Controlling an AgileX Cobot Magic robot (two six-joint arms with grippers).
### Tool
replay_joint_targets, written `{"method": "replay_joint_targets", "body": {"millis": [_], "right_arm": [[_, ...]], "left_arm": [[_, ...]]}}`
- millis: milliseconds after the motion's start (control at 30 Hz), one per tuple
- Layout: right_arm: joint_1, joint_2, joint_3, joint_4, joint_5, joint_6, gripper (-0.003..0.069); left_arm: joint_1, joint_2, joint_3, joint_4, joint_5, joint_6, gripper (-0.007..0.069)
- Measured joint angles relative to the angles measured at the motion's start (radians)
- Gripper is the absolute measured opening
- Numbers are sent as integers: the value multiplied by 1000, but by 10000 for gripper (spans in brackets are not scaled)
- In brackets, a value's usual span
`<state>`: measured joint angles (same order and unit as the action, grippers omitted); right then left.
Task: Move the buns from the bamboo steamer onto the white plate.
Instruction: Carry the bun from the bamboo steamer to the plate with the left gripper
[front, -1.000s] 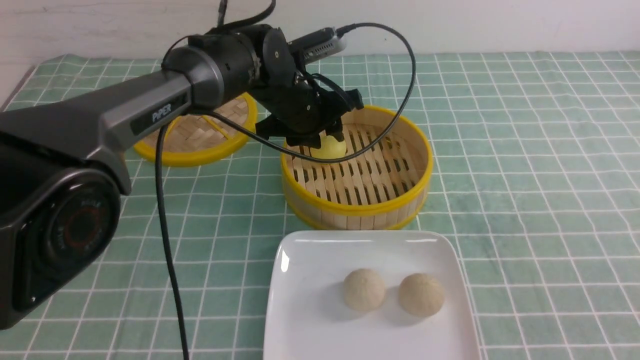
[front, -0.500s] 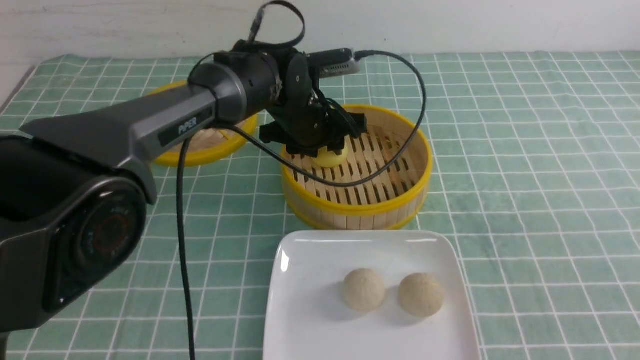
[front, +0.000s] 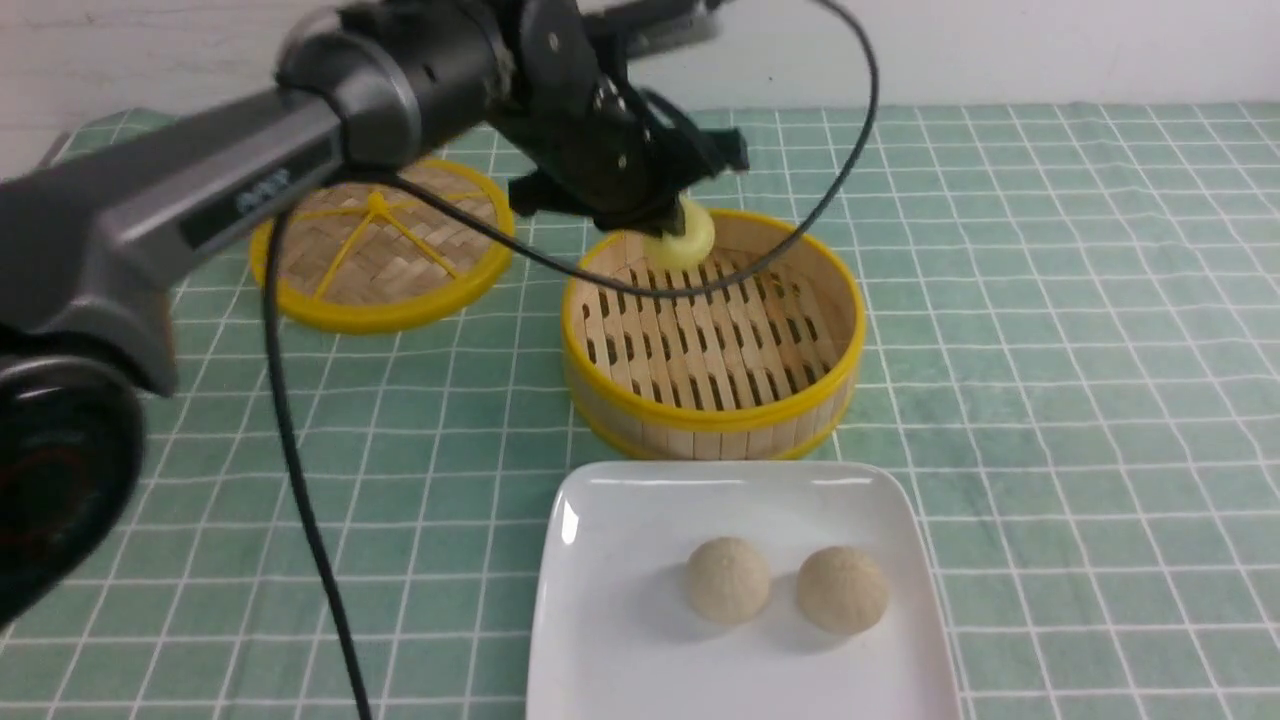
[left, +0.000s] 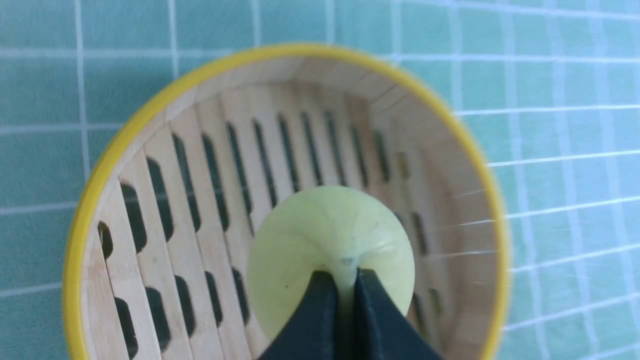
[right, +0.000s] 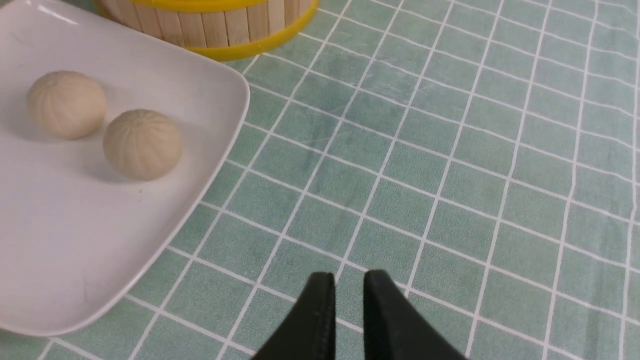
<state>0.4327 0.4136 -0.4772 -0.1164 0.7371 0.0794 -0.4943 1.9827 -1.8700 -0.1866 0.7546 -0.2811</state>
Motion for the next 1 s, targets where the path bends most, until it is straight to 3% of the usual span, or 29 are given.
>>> {"method": "replay_joint_targets", "body": {"millis": [133,333,400,700,1000], "right_arm": [[0,0,0,0,-4,0,118],[0,0,0,0,-6,0,125],[0,0,0,0,-6,0,127],[0,0,0,0,-1,0,135],[0,0,0,0,13,0,143]], "left_arm": [[0,-160,-6,-5,90,88,21],[-7,-264,-2,-42,450,190,22],[-31,-264,32,-53,481,218,22],[-221,-255,364,-20,438,257,24],[-239,-255,589,29,220,218,26]]}}
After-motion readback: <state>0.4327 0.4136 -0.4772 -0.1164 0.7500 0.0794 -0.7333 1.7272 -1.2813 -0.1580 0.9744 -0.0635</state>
